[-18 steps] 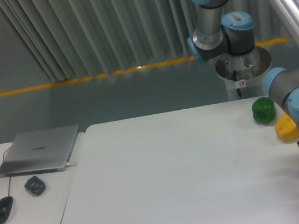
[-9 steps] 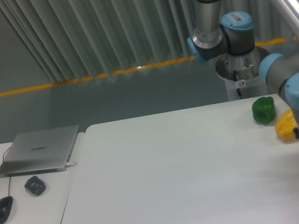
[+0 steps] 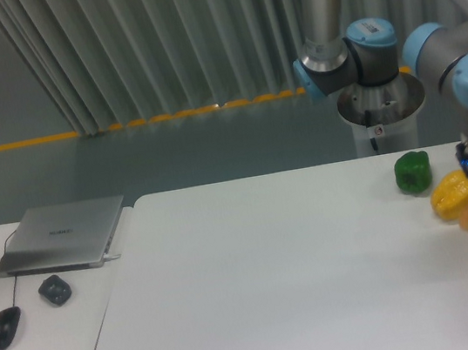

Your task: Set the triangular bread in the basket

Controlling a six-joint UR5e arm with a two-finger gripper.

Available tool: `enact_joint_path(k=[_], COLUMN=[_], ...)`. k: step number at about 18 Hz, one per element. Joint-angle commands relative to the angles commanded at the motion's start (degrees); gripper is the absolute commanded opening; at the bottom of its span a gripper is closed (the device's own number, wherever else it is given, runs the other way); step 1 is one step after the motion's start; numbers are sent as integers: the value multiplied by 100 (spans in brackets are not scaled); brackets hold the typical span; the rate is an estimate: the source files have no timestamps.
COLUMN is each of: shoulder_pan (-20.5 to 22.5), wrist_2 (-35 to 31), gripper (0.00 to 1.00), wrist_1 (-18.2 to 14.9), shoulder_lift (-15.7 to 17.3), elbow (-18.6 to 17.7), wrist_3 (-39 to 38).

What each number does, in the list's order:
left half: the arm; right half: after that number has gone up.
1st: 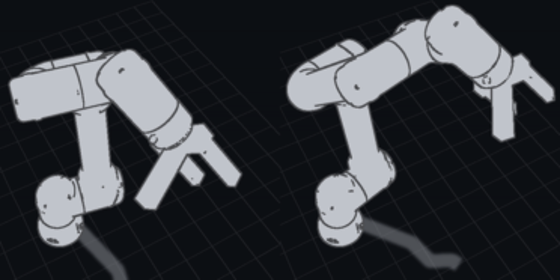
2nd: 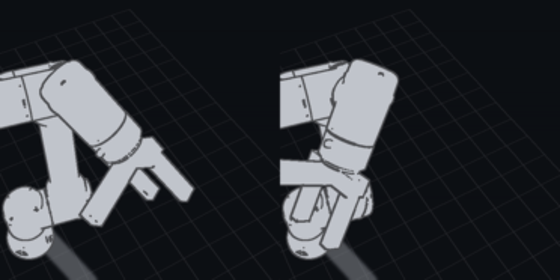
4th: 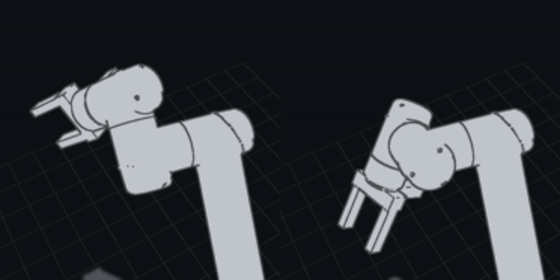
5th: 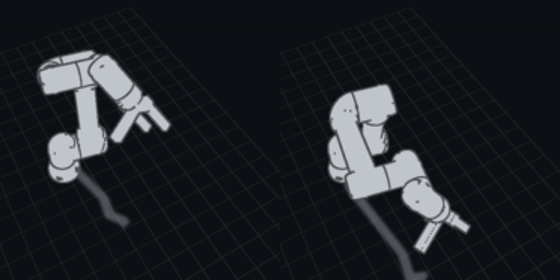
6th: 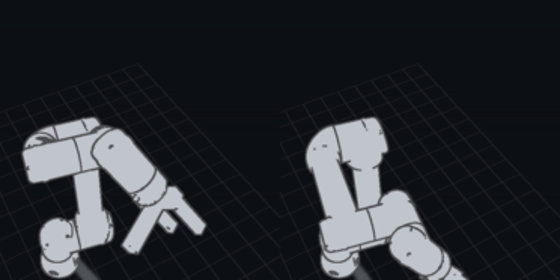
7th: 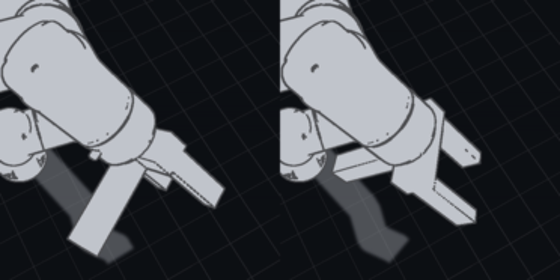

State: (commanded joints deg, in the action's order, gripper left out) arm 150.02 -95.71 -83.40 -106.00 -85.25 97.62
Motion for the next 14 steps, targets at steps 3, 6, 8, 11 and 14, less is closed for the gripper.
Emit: enact_joint_path(k=[3,6,8,11,14], shoulder_pan=[466,914,1055,1328,1346], wrist_2=[35,62,36,35,-105], gripper=[38,39,39,39,38], wrist_1=[-27,17,87,401,992], shoulder_lift=[26,26,0,-96,-360], elbow=[18,158,359,396,369], wrist_3=[931,1776,1857,2042,2042])
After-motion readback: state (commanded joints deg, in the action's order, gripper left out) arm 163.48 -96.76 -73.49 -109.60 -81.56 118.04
